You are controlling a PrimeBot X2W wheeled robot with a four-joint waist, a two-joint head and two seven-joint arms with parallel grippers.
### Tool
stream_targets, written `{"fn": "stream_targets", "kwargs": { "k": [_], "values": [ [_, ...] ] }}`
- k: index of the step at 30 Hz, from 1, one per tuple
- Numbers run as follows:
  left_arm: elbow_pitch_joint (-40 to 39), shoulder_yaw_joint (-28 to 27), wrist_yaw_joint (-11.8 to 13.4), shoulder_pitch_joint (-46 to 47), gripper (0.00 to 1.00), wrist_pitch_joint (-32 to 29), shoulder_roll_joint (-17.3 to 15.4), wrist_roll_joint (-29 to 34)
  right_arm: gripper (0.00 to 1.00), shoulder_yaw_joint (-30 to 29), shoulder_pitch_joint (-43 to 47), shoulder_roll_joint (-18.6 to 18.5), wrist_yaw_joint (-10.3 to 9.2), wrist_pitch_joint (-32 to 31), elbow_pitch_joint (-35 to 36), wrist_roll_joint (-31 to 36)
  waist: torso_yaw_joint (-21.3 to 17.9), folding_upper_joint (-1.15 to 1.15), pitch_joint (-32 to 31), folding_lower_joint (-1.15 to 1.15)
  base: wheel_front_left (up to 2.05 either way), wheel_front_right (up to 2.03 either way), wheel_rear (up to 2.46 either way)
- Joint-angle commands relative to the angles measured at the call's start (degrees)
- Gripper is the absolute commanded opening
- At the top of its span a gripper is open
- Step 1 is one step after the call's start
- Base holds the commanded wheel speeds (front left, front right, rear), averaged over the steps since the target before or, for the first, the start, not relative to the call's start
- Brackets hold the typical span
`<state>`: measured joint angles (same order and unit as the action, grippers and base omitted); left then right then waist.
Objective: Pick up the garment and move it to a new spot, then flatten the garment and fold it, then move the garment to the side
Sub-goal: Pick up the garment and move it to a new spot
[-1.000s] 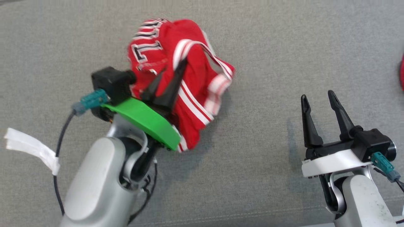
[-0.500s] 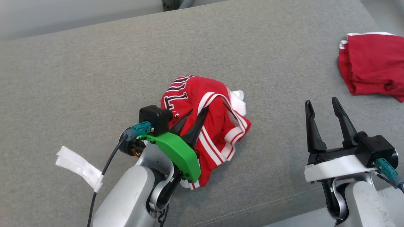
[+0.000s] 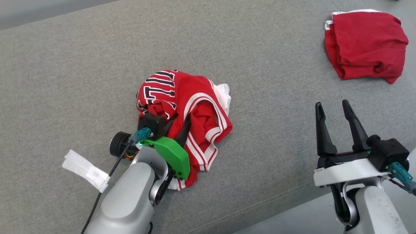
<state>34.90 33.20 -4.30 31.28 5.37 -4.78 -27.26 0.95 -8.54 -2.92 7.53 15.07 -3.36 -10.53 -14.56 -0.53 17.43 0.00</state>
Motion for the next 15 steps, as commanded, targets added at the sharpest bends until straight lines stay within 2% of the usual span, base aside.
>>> {"fn": "stream_targets", "kwargs": {
  "k": [1,2,5,10,11,15],
  "values": [
    [0.4,-0.1,-0.1,1.1,0.89,0.7,0.0,0.3,1.00,-0.3,-0.1,0.0,-0.08,0.2,0.1,-0.3,0.5,0.53,0.0,0.00,0.00,0.00,0.00],
    [0.8,-0.1,0.0,1.4,1.00,1.3,0.2,0.1,1.00,-0.5,0.0,0.0,-0.08,0.2,0.2,0.0,1.0,0.53,-0.3,0.00,0.00,0.00,0.00],
    [0.0,1.1,0.4,2.2,1.00,3.1,0.0,1.9,1.00,-1.0,0.3,0.0,-0.08,0.2,0.4,0.7,2.3,0.53,-1.4,0.00,0.00,0.00,0.00],
    [-8.2,1.7,3.5,-2.7,1.00,5.0,-4.2,4.6,1.00,-1.4,1.3,0.0,-0.09,0.2,0.9,2.5,4.5,0.53,-5.5,0.00,0.00,0.00,0.00],
    [-12.9,1.1,5.5,-5.1,1.00,5.4,-6.7,5.2,1.00,-2.0,2.1,0.0,-0.09,0.2,1.2,3.2,5.7,0.53,-6.9,0.00,0.00,0.00,0.00],
    [-20.7,-1.3,9.8,-12.1,1.00,6.0,-11.1,5.1,1.00,-3.8,4.1,0.0,-0.09,0.2,1.8,4.4,8.7,0.53,-9.3,0.00,0.00,0.00,0.00]
  ]
}}
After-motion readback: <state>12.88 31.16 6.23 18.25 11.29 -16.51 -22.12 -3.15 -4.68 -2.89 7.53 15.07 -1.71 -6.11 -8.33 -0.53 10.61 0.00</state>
